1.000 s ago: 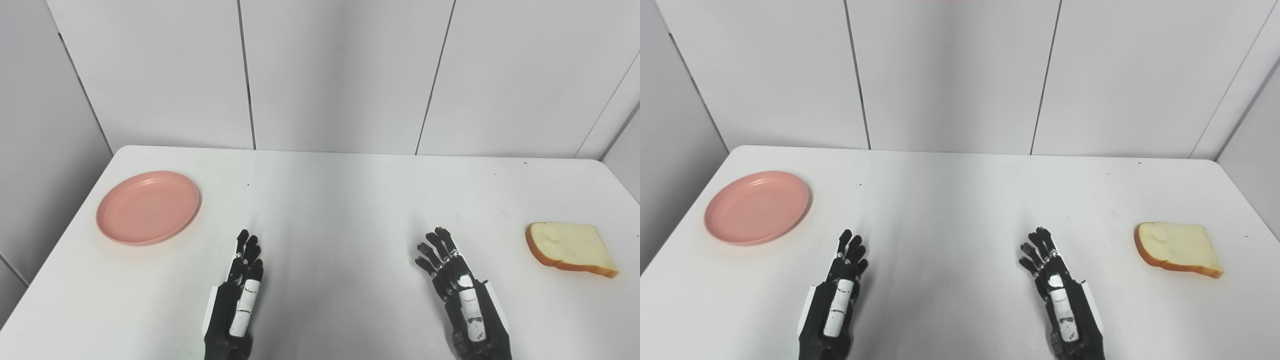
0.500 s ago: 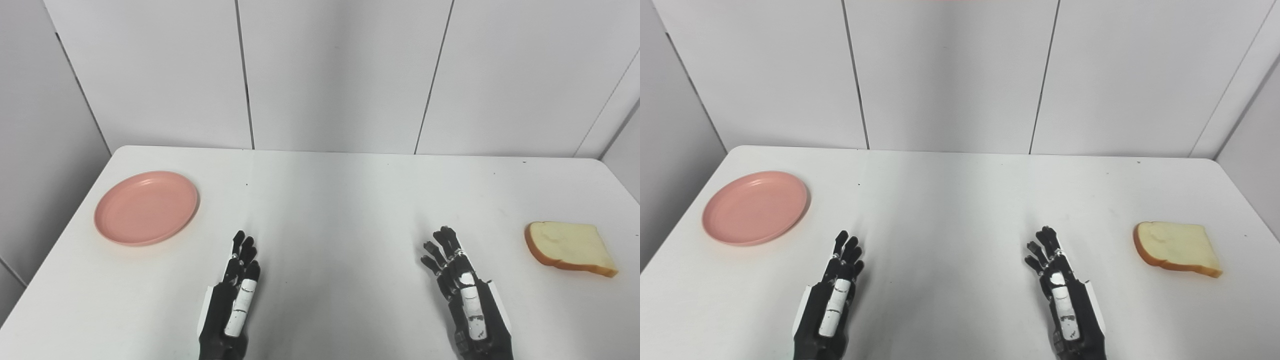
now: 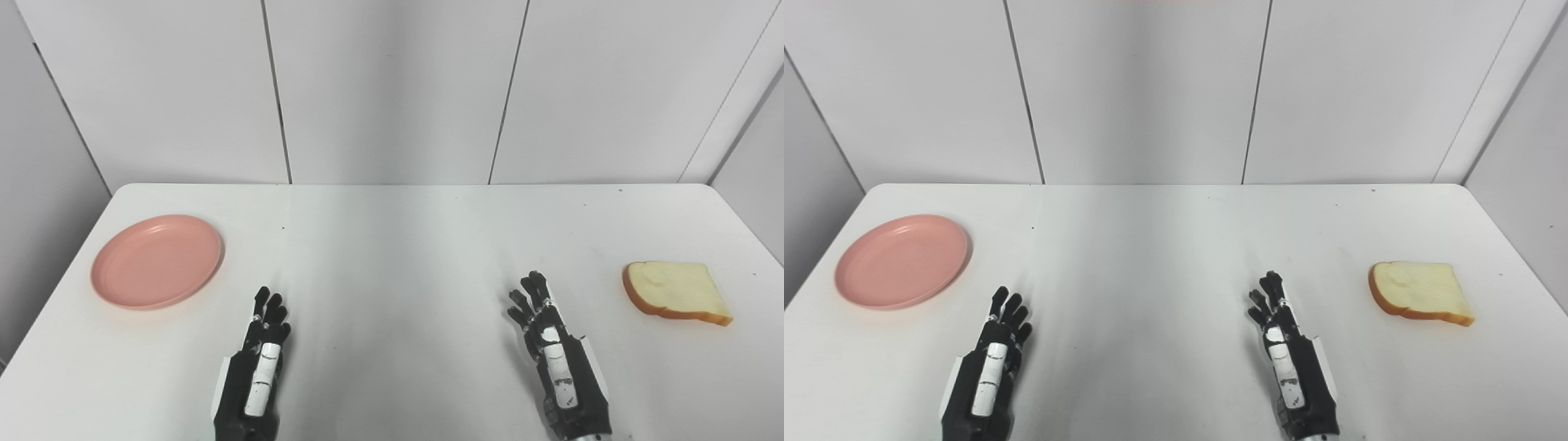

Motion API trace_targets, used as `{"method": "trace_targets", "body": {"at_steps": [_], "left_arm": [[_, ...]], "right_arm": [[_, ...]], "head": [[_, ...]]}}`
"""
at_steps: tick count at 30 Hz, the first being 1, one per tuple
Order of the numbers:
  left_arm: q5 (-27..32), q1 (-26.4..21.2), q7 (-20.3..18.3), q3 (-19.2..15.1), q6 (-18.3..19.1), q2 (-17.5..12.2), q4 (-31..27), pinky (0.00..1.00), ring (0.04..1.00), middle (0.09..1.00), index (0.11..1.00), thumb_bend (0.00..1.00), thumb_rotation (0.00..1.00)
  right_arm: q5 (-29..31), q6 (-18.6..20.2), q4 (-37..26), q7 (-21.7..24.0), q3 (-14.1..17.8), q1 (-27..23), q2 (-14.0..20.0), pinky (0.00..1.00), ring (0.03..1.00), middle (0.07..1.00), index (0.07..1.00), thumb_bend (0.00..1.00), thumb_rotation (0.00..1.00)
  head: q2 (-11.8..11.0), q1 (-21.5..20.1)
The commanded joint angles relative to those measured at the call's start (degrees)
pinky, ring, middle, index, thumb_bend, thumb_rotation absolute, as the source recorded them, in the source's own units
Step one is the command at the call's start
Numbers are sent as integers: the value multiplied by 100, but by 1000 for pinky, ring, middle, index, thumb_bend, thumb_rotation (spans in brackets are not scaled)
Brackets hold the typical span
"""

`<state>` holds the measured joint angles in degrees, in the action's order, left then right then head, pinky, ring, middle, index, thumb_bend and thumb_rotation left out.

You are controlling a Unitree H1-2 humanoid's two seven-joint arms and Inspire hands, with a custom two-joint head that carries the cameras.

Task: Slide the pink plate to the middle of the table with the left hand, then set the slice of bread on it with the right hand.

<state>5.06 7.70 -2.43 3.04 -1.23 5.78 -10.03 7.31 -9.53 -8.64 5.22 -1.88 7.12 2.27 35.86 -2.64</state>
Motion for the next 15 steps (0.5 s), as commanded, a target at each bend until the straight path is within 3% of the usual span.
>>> {"method": "trace_targets", "body": {"at_steps": [1, 15], "left_arm": [[-3, 93, -115, 32, -40, -185, -181, 1000, 1000, 1000, 1000, 794, 780], [-59, 90, -70, 56, -54, -72, -151, 1000, 1000, 1000, 1000, 803, 761]], "right_arm": [[88, 8, 377, -13, -180, 430, -362, 953, 952, 984, 989, 817, 931], [100, 33, 375, -29, -144, 444, -299, 940, 944, 982, 996, 811, 946]], "head": [[-7, 14], [-27, 170]]}}
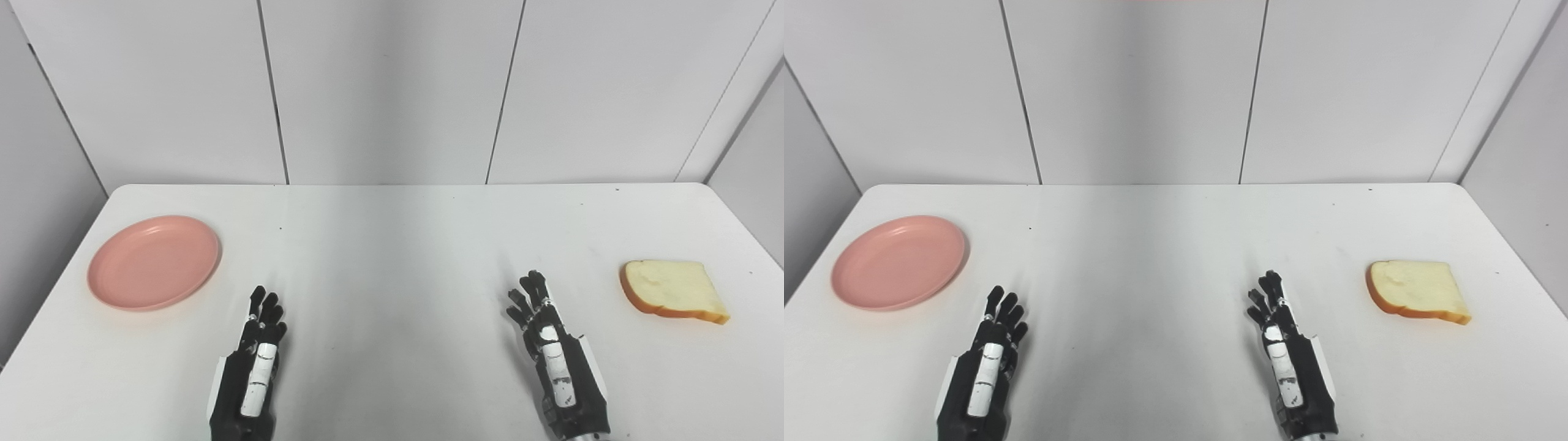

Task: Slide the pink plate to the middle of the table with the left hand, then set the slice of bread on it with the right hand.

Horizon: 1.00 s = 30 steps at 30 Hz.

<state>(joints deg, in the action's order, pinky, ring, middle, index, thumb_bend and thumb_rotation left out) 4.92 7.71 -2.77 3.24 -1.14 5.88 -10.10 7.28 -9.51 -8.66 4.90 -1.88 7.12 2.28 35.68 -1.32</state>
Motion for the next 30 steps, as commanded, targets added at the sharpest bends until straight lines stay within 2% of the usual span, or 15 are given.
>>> {"method": "trace_targets", "body": {"at_steps": [1, 9, 14, 16, 22, 24, 25, 27, 30], "left_arm": [[-57, 87, -28, 40, -70, -75, -137, 1000, 1000, 1000, 1000, 811, 761], [12, 51, -33, 21, -123, -54, -106, 1000, 1000, 1000, 1000, 803, 762], [-100, 37, 11, 49, -116, -29, -104, 1000, 1000, 1000, 1000, 801, 783], [-167, 17, 29, 99, -221, 26, 30, 1000, 1000, 1000, 1000, 799, 785], [-315, -26, 90, 232, -549, 138, 390, 1000, 1000, 1000, 1000, 760, 771], [-333, -32, 98, 253, -627, 159, 461, 1000, 1000, 1000, 1000, 752, 772], [-362, -38, 112, 275, -700, 190, 529, 1000, 1000, 1000, 1000, 752, 772], [-458, -48, 163, 316, -829, 242, 643, 1000, 1000, 1000, 1000, 742, 778], [-518, -55, 211, 345, -907, 262, 704, 1000, 1000, 1000, 1000, 743, 785]], "right_arm": [[108, 27, 385, 11, -142, 443, -290, 942, 946, 983, 996, 812, 950], [149, 79, 418, 51, -134, 443, -243, 931, 931, 961, 956, 824, 959], [244, 108, 418, 97, -102, 441, -204, 949, 945, 977, 998, 825, 962], [397, 52, 511, 198, -45, 416, -138, 965, 955, 981, 1000, 818, 961], [509, -121, 771, 337, 85, 362, 20, 956, 951, 984, 1000, 807, 982], [544, -149, 822, 379, 119, 350, 40, 958, 952, 988, 1000, 808, 984], [594, -174, 881, 432, 149, 332, 76, 959, 952, 989, 1000, 808, 984], [674, -212, 982, 522, 197, 300, 140, 985, 968, 998, 1000, 808, 989], [712, -227, 1023, 565, 216, 287, 169, 998, 975, 1000, 1000, 807, 993]], "head": [[-12, 48], [-54, 111], [-102, 290], [-206, 608], [-435, 942], [-435, 942], [-554, 1140], [-622, 1261], [-622, 1261]]}}
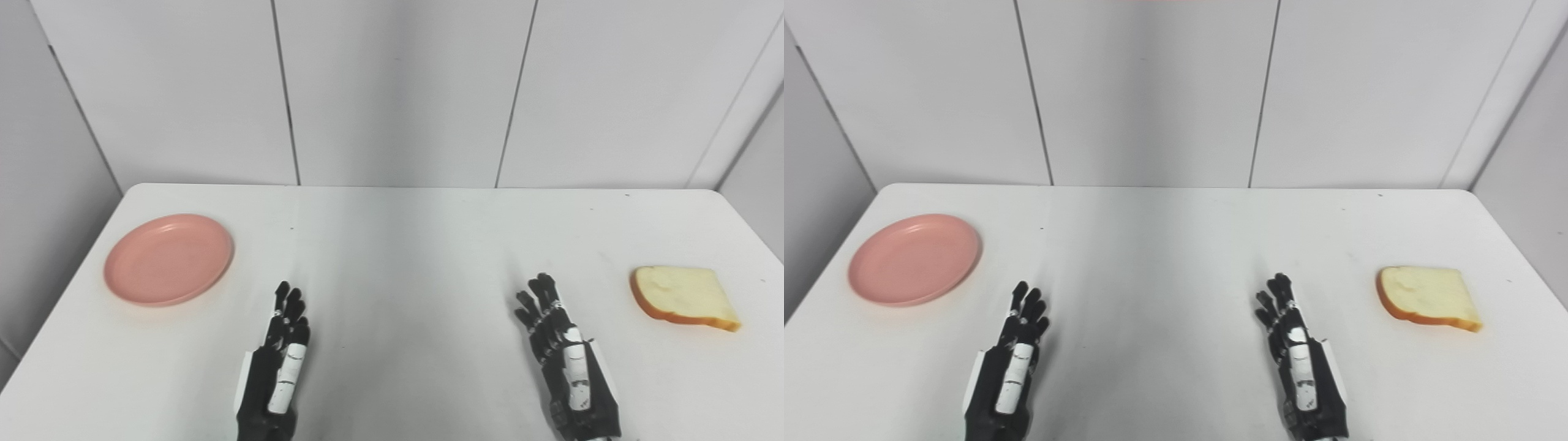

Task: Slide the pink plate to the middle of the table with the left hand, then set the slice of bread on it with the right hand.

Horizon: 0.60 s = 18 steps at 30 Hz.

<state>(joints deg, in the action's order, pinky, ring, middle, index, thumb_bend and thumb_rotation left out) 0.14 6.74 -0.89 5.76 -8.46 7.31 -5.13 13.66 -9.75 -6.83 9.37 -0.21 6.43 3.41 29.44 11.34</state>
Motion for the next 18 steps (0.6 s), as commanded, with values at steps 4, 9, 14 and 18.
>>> {"method": "trace_targets", "body": {"at_steps": [4, 9, 14, 18], "left_arm": [[-197, 35, 100, 163, -352, 179, 384, 1000, 1000, 1000, 1000, 764, 809], [-257, 6, 161, 185, -526, 193, 550, 1000, 1000, 1000, 1000, 755, 826], [-257, -25, 189, 178, -684, 219, 743, 1000, 1000, 1000, 1000, 740, 815], [-309, -44, 205, 179, -722, 217, 838, 1000, 1000, 1000, 1000, 752, 820]], "right_arm": [[116, -263, 965, 192, 107, 336, 107, 1000, 996, 1000, 1000, 790, 1000], [146, -305, 1065, 236, 129, 316, 106, 1000, 1000, 1000, 1000, 780, 1000], [250, -291, 1187, 288, 156, 279, 85, 1000, 1000, 1000, 1000, 768, 1000], [196, -390, 1307, 268, 165, 245, 73, 1000, 1000, 1000, 1000, 758, 1000]], "head": [[-192, 259], [-320, 354], [-518, 489], [-667, 512]]}}
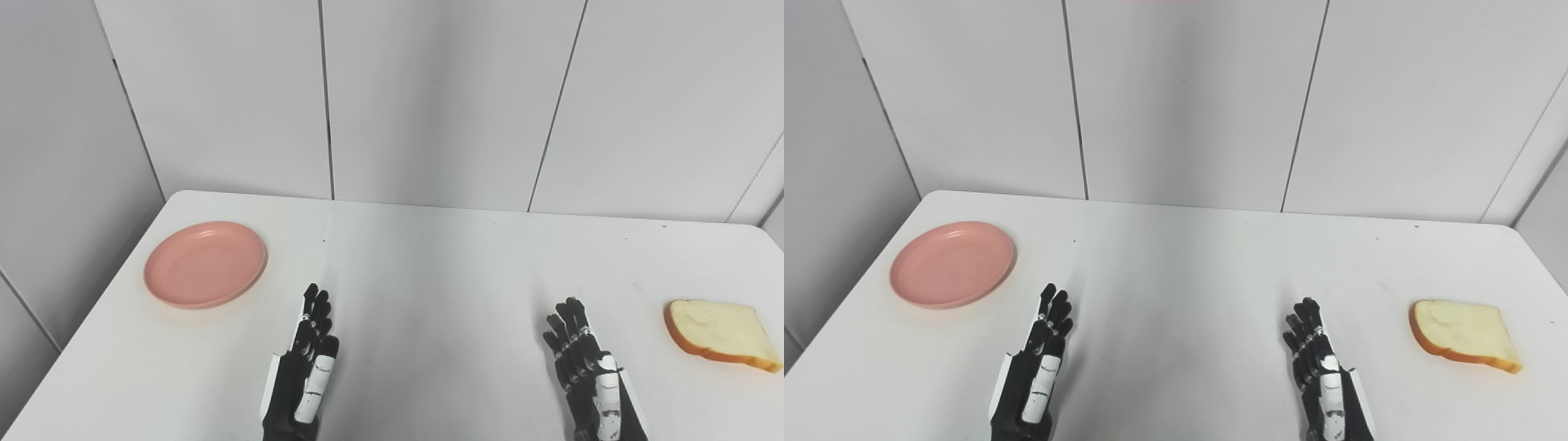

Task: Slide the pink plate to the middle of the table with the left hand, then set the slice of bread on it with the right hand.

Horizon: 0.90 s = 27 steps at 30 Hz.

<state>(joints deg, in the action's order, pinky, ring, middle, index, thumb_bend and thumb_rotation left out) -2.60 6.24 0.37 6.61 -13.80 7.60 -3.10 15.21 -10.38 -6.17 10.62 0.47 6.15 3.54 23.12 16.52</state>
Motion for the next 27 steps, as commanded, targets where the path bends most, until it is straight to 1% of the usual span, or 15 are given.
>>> {"method": "trace_targets", "body": {"at_steps": [1, 2, 8, 10, 14, 18, 22, 23, 25, 27], "left_arm": [[-37, 3, 80, 92, -194, 188, 652, 1000, 1000, 1000, 1000, 756, 819], [-31, -2, 77, 89, -203, 187, 670, 1000, 1000, 1000, 1000, 757, 818], [-54, -10, 88, 86, -211, 183, 693, 1000, 1000, 1000, 1000, 757, 817], [-46, -11, 87, 83, -214, 186, 695, 1000, 1000, 1000, 1000, 738, 818], [-12, -1, 80, 73, -245, 193, 690, 1000, 1000, 1000, 1000, 736, 809], [74, 25, 87, 25, -411, 197, 661, 1000, 1000, 1000, 1000, 733, 797], [293, 4, 33, -49, -410, 195, 509, 1000, 1000, 1000, 1000, 719, 769], [364, -77, 56, -112, -326, 199, 384, 1000, 1000, 1000, 1000, 719, 768], [514, -300, 77, -239, -210, 192, 173, 964, 979, 1000, 1000, 780, 750], [619, -502, 77, -333, -128, 174, 33, 954, 976, 1000, 1000, 810, 745]], "right_arm": [[28, -350, 1270, 136, 100, 264, 54, 1000, 1000, 1000, 1000, 753, 1000], [24, -372, 1300, 136, 101, 256, 51, 1000, 1000, 1000, 1000, 748, 1000], [37, -359, 1307, 148, 95, 249, 60, 1000, 1000, 1000, 1000, 740, 1000], [56, -338, 1306, 159, 95, 244, 64, 1000, 1000, 1000, 1000, 745, 1000], [71, -339, 1284, 176, 86, 253, 64, 1000, 1000, 1000, 1000, 736, 1000], [108, -302, 1226, 182, 71, 296, 32, 1000, 1000, 1000, 1000, 748, 1000], [113, -256, 1178, 148, 66, 320, -4, 1000, 1000, 1000, 1000, 757, 1000], [111, -253, 1164, 135, 66, 327, -16, 1000, 1000, 1000, 1000, 757, 1000], [93, -260, 1149, 104, 68, 342, -39, 1000, 1000, 1000, 1000, 746, 1000], [76, -269, 1145, 81, 69, 349, -49, 1000, 1000, 1000, 1000, 744, 1000]], "head": [[-35, -7], [-73, -20], [-86, -22], [-78, -19], [-87, 0], [-137, -7], [-165, -48], [-202, -95], [-244, -119], [-251, -121]]}}
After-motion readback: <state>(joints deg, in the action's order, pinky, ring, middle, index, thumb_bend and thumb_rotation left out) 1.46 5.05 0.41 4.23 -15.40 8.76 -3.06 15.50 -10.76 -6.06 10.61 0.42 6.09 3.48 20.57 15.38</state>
